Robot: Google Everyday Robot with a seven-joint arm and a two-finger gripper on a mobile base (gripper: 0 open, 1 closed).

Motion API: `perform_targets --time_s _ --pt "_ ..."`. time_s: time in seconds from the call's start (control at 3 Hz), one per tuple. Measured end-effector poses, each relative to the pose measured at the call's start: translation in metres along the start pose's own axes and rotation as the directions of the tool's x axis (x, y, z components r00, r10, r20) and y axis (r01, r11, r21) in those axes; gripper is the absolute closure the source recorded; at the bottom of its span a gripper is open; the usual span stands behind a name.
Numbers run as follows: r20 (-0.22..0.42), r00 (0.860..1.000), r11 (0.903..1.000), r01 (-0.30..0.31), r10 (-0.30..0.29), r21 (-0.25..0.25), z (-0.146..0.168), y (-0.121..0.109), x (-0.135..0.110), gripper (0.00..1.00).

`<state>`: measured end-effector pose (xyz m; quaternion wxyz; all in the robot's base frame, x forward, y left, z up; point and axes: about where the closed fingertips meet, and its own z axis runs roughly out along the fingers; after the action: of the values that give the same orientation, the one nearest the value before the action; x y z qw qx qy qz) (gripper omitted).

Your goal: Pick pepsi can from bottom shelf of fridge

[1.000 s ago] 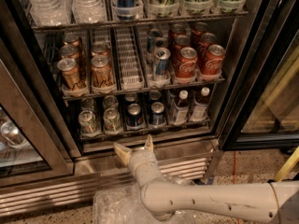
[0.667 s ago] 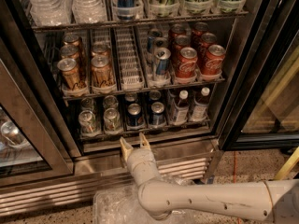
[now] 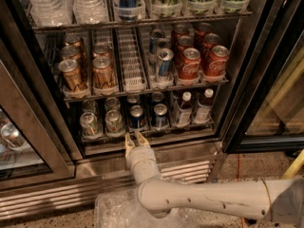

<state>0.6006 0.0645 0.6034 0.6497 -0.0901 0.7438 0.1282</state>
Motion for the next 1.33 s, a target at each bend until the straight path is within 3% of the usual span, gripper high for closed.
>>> perform_targets --time_s 0.67,1.33 --pt "0.036 0.999 0.9997 0.025 -0.025 -0.005 0.029 -0.001 -0.003 0.5" --pt "0.055 0.998 0.9995 0.031 -0.031 0.013 0.056 -0.01 0.0 0.5"
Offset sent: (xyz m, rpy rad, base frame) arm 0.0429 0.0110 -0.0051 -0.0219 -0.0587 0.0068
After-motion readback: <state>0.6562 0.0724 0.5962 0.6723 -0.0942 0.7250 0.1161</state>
